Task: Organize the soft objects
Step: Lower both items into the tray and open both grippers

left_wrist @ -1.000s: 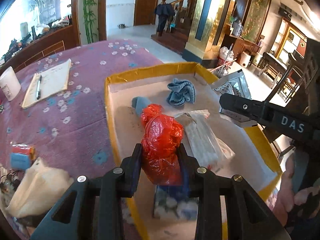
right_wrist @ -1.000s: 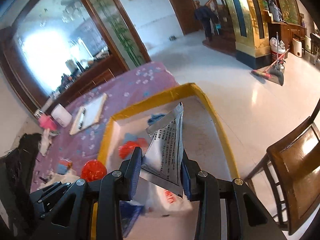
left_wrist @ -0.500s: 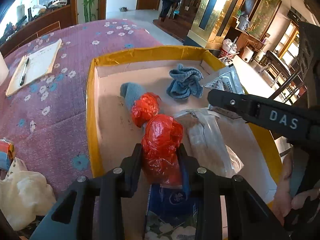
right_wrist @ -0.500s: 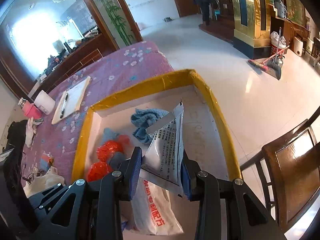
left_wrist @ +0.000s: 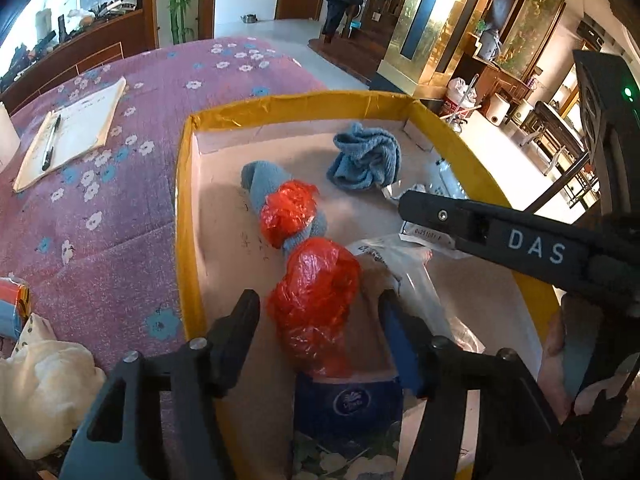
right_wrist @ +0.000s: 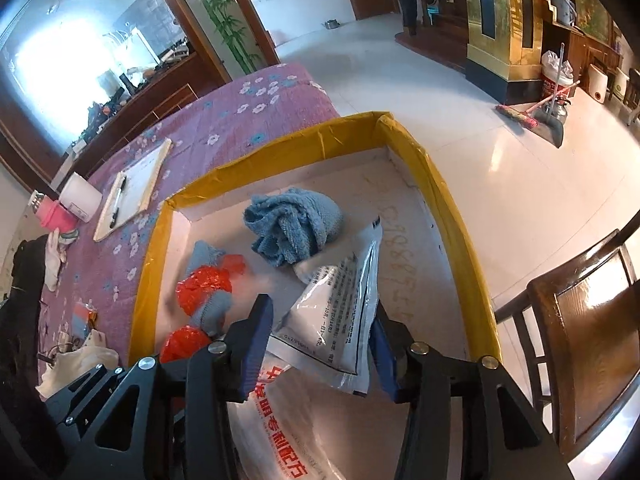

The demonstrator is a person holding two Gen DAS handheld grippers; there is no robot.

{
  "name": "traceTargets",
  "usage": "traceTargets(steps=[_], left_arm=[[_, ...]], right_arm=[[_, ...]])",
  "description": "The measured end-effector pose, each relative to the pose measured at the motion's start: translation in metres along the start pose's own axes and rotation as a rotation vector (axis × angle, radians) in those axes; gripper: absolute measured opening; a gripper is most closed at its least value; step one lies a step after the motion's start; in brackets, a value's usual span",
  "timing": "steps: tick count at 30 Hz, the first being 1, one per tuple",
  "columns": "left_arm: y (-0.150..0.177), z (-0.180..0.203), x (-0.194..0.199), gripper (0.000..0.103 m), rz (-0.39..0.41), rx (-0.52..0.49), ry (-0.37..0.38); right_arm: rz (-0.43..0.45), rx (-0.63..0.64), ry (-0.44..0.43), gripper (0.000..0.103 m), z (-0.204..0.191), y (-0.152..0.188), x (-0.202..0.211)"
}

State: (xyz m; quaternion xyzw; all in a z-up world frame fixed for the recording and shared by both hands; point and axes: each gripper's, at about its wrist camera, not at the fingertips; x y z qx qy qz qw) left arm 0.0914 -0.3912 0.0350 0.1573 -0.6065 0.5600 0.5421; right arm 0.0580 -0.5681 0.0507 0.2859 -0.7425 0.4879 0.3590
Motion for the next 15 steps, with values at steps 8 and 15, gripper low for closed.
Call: traceTargets(steps=[8, 15], left_arm=[[0.007, 0.004, 0.018, 0.062, 0.045, -0.015, -0.023], [0.028, 0.012, 0.049, 0.062, 0.116, -0.062, -0.051]], right_arm=[[0.058, -0.018, -0.018, 0.052, 0.002, 0.011, 0.028], [0.162, -0.036, -0.071, 0.06, -0.006, 0.038, 0.068]])
Point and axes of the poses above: each gripper's, at about its wrist camera, not at the fingertips, and x roughly against the way its jaws point, z to its right, y to its underside, and after that the axes turned 2 degrees about x, right-handed
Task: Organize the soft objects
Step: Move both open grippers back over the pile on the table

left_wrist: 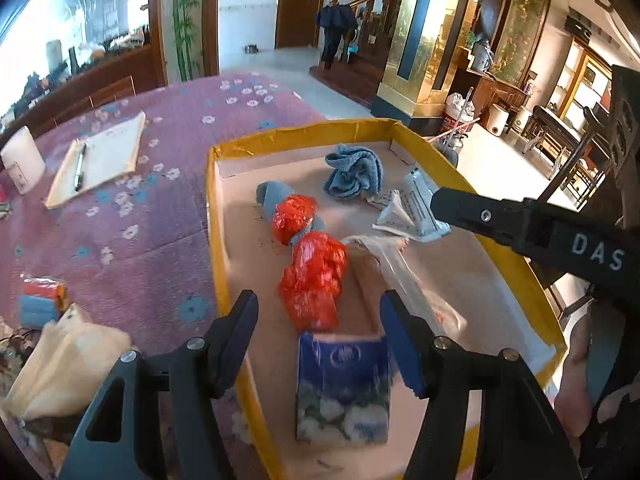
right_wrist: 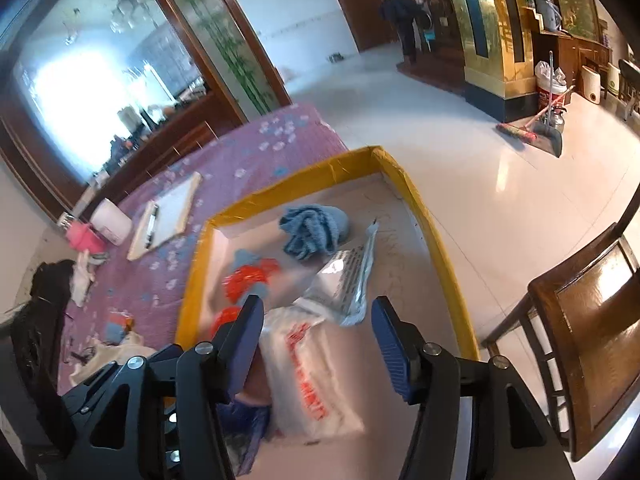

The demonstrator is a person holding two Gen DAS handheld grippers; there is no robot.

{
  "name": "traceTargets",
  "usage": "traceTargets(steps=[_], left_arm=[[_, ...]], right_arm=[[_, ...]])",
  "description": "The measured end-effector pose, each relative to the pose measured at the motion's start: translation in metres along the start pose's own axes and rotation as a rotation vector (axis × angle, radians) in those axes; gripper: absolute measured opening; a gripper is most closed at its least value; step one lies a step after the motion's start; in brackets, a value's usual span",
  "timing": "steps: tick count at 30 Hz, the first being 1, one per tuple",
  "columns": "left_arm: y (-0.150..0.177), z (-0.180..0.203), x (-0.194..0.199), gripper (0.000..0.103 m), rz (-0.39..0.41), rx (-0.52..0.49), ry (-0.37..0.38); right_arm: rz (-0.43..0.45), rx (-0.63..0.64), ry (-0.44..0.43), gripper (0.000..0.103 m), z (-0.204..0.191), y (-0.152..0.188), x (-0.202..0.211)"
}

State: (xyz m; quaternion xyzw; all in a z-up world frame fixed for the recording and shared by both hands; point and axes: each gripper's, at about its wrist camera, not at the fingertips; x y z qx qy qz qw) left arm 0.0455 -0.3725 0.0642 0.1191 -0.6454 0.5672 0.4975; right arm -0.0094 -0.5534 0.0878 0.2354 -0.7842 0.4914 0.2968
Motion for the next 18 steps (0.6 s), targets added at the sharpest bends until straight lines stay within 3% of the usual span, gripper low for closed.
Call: traceTargets(steps=[13, 18], left_arm=[[0.06, -0.023, 0.076, 0.062, 0.058, -0.016, 0.033], [0.097, -0.058, 0.112, 0.062, 0.084, -0.004, 0.011]], right_arm=[[0.055, 0.03, -0.119, 0.06, -0.041, 0.056, 0.04], [0.037, 0.075, -0.191, 0.06, -0.079, 0.081, 0.041]])
Point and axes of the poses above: each gripper's, at about its wrist camera, not at the fingertips, and x roughly against the way its jaws point, z to its right, y to its underside, and after that the axes turned 2 degrees about x, right-handed
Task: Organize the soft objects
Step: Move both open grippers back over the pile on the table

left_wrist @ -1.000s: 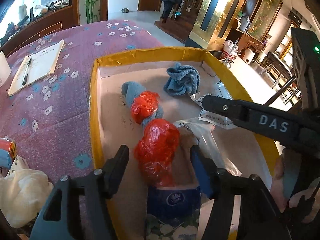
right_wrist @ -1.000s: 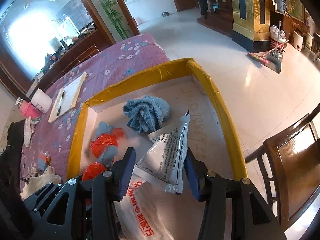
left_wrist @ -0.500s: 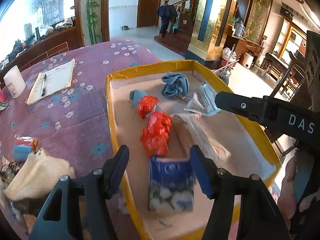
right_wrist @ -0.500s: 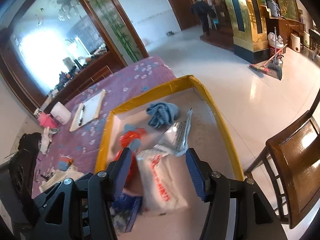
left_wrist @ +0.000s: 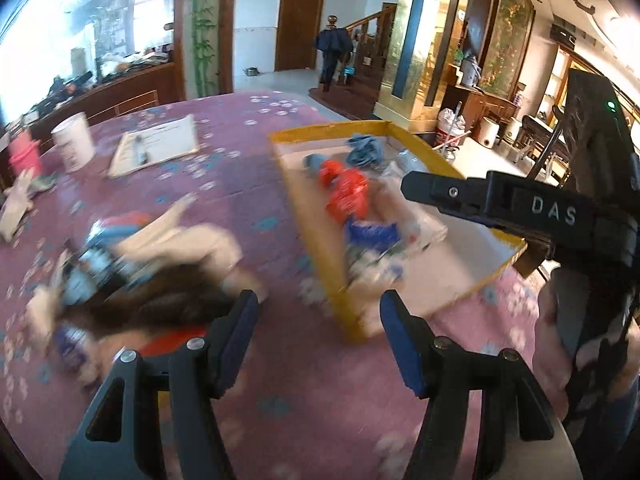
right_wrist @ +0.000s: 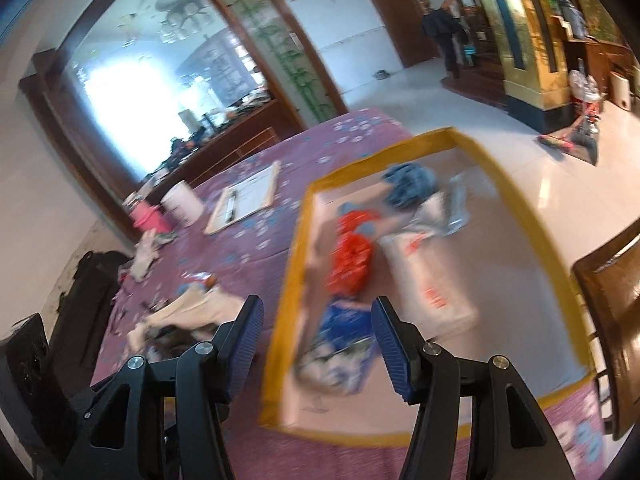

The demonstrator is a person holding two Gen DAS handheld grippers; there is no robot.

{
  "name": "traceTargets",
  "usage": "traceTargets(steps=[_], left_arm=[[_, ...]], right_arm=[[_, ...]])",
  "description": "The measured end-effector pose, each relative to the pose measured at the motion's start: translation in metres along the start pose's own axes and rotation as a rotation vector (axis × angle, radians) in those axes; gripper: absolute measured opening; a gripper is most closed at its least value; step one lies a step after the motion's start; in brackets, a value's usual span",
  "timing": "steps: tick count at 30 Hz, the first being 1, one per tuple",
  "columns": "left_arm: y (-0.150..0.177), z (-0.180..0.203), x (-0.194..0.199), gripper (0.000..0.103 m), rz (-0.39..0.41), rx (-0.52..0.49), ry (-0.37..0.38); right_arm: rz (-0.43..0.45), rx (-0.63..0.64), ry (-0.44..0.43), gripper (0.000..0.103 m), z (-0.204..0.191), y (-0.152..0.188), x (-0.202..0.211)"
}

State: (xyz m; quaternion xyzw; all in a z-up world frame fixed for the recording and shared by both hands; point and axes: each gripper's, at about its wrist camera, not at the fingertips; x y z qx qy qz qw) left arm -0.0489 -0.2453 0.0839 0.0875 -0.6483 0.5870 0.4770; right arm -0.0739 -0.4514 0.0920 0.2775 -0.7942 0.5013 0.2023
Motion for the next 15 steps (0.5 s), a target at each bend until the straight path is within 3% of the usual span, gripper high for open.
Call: traceTargets(steps=[8, 12, 15], left_arm=[[0.048, -0.104, 0.046, 0.062, 0.034, 0.185, -0.115], [0.055, -0.153, 0.063, 0.062, 0.062, 0.285, -0.188], [0.052, -0.187, 0.072, 0.063, 0.081, 0.346, -0.237]], right_arm=[[-0.012, 0.199, -0.188, 0.06, -0.082, 0.042, -0.028], [-0.044, 0.259, -0.249, 0.06, -0.107, 0.061, -0.05], [-0.014, 0.301, -0.245, 0.06, -0.112, 0.068, -0.053]])
Point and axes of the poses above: each gripper's, at about its wrist camera, not at the fingertips, and x roughly against the way its jaws point, z to its right, y to its underside, and after that the axes turned 2 degrees about x, right-handed
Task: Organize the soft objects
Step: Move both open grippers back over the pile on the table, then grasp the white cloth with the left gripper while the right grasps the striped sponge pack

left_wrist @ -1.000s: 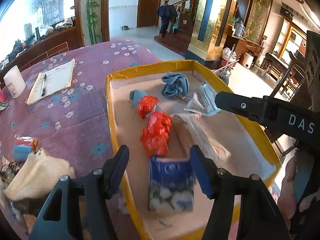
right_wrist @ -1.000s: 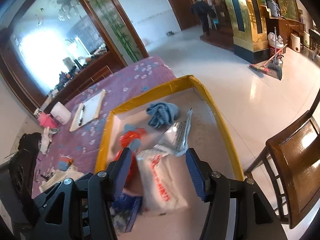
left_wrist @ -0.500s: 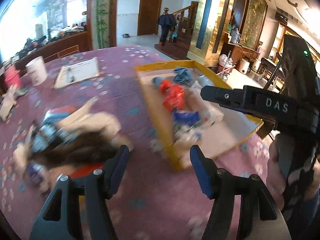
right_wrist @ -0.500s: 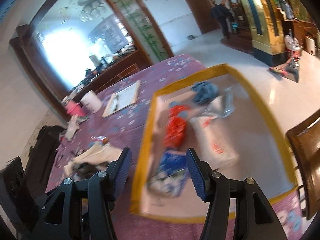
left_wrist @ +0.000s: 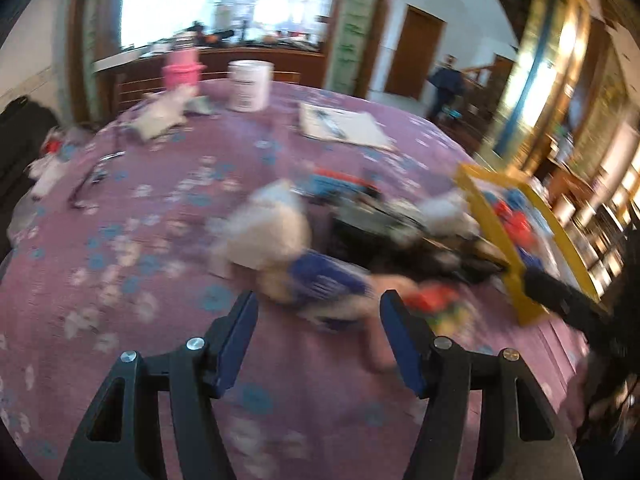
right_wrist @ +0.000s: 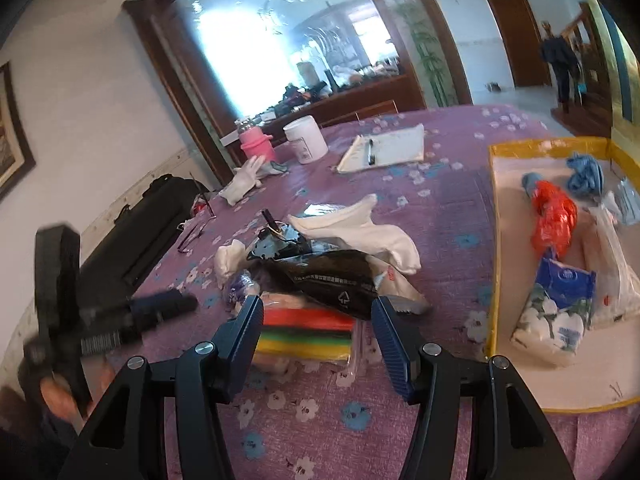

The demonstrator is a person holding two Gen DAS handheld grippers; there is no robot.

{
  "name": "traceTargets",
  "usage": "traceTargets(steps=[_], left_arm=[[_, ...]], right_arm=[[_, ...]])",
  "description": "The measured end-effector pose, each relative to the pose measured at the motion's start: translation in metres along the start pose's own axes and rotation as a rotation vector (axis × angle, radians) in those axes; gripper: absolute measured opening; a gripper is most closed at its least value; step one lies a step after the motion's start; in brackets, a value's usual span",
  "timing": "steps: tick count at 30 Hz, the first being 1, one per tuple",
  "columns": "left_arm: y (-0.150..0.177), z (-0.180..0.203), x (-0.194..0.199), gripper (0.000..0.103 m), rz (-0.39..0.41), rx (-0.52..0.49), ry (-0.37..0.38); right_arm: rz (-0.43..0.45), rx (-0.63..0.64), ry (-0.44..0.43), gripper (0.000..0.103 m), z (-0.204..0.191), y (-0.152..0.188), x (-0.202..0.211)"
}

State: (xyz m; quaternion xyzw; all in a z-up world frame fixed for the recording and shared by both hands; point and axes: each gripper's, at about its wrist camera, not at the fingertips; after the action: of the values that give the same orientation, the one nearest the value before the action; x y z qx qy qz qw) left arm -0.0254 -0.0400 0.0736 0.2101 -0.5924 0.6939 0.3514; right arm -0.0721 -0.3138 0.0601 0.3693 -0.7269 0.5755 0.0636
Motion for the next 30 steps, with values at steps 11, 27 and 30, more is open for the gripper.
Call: traceTargets(steps=[11, 27, 30], left_arm=[[-0.045, -0.056, -0.086, 0.066, -0.148, 0.144, -0.031], [-0.018, -0.046, -0.029, 0.006, -0.007, 0.081, 0.039], [-0.015, -0.05, -0.027, 0.006, -0.011, 0.096, 0.05]], right_arm=[[0.025, -0.017, -0.034, 0.06, 0.013, 0.005, -0.006], [-0.195, 0.073, -0.048, 0.067, -0.012, -0.001, -0.047], [-0.208, 0.032, -0.048, 0.067, -0.003, -0.011, -0.065]])
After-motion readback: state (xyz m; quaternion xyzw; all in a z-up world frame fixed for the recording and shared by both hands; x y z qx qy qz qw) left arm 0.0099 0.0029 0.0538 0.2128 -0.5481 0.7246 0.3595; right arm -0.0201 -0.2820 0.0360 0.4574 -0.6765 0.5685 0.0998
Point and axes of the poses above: each gripper's, at about its wrist camera, not at the fingertips, and x roughly against the way its jaws point, z to its right, y to its underside, and after that the axes turned 2 degrees about x, right-handed
